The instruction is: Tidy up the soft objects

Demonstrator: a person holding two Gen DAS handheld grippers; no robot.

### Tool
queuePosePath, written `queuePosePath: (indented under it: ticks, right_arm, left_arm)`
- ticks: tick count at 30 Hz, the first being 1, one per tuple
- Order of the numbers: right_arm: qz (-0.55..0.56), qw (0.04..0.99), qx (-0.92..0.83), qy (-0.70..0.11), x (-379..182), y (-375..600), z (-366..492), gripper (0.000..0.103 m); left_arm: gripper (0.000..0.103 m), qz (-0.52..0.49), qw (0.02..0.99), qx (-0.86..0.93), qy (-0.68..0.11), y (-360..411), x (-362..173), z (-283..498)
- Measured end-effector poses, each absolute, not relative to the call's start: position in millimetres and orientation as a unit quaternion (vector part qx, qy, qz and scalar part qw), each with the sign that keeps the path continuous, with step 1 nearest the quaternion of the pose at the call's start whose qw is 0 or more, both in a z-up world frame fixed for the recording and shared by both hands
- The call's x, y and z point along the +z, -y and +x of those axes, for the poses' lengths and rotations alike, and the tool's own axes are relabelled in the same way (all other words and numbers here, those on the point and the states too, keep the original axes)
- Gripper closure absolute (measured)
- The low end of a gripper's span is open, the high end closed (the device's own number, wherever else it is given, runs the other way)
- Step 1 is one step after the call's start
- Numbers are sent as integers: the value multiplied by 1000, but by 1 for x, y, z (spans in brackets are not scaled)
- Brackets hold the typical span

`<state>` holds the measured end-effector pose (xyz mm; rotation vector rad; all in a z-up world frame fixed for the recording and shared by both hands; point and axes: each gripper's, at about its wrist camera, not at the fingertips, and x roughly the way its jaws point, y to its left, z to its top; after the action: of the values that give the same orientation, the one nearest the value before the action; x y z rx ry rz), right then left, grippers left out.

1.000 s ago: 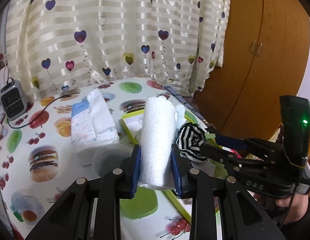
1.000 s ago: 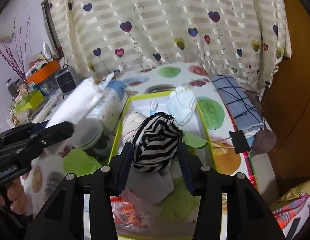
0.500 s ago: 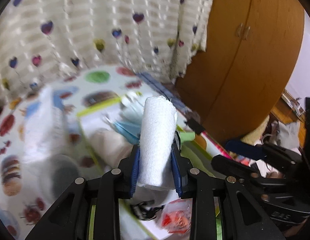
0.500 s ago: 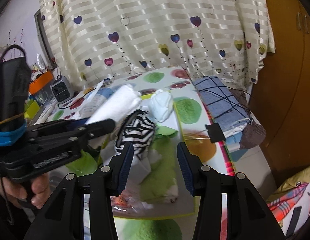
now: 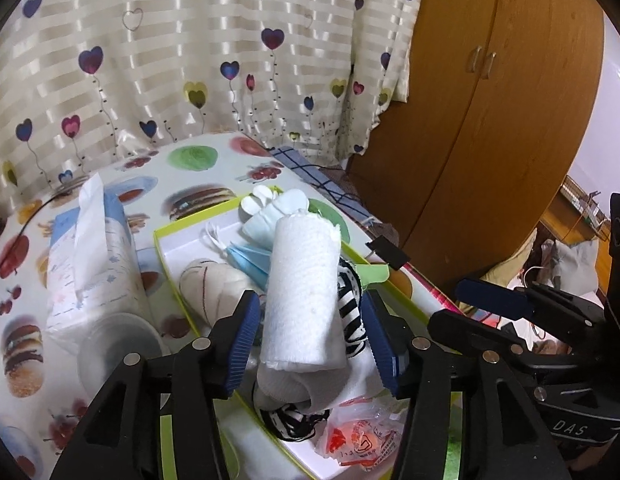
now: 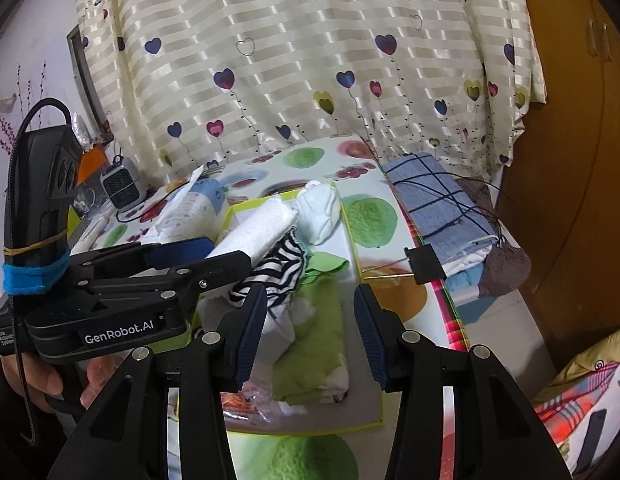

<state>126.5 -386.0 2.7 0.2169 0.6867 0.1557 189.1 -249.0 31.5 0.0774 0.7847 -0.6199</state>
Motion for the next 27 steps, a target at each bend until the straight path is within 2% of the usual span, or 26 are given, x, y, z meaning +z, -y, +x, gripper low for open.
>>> queuePosePath:
  ticks: [11,27]
  right_arm:
    - [105,936,80,-328,10,381,117,56]
    - [85,932,97,-338,18,341,81,56]
  left_arm:
    - [51,24,888,-282,-361,226,48,171]
    - [51,34,904,-238,-355,191,59,107]
